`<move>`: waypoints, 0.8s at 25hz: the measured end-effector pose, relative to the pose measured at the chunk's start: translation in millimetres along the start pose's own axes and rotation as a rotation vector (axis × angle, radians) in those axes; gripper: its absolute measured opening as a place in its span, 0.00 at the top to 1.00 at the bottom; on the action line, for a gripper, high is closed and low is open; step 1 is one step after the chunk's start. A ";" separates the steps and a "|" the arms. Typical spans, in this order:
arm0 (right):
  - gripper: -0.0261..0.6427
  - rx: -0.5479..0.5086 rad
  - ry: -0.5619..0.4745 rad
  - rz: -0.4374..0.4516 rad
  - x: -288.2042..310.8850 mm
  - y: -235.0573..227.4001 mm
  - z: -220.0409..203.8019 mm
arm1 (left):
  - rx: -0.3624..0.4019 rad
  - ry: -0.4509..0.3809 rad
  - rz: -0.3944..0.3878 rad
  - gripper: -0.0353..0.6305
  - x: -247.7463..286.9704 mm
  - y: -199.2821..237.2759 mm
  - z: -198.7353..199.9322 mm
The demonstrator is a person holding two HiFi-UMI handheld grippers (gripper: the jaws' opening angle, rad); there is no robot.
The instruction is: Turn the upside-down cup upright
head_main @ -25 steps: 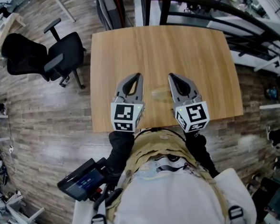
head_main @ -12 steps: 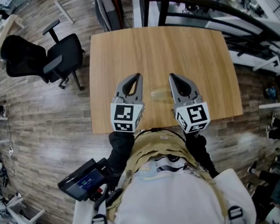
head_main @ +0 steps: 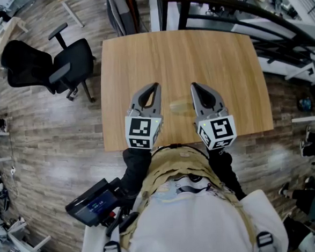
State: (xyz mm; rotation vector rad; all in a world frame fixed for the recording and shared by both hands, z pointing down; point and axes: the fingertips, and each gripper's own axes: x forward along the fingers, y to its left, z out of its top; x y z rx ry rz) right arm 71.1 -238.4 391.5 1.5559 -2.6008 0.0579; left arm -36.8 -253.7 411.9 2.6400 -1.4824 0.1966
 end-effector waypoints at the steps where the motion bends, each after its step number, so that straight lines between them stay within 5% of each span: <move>1: 0.93 0.000 -0.001 0.002 0.2 0.3 0.2 | 0.002 -0.001 0.001 0.95 -0.1 0.1 0.4; 20: 0.93 0.010 -0.001 0.008 3.5 -6.8 -3.4 | 0.009 0.025 -0.005 0.95 9.4 -5.3 -2.9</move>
